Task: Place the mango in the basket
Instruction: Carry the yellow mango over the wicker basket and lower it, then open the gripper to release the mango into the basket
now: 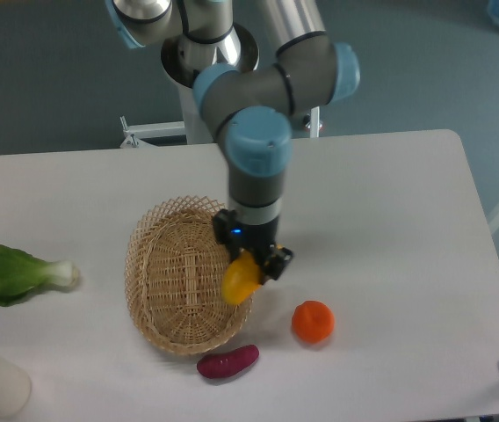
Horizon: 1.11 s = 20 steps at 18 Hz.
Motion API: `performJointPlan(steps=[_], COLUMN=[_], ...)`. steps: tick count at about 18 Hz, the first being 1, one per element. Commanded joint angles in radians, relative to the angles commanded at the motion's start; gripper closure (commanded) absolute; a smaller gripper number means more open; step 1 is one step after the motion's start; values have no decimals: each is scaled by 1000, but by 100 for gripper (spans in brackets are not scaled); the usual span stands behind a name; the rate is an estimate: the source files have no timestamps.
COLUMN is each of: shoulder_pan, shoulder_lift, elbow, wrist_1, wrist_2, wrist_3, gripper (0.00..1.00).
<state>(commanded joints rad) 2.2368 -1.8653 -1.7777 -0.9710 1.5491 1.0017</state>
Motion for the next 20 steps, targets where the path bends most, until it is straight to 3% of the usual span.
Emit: performJointPlan(steps=[4, 7, 9, 11, 17, 20], shoulder_pan=[-54, -72, -72, -72, -65, 19], shoulder_lift=[3, -2, -3, 0, -2, 8], elbow=[-58, -60, -62, -66, -52, -22], wrist_1=[15, 17, 17, 15, 18, 17], wrist_2=[29, 32, 32, 34, 32, 29], wrist_3=[0, 0, 0, 0, -25, -8], gripper=[55, 41, 28, 0, 0, 0])
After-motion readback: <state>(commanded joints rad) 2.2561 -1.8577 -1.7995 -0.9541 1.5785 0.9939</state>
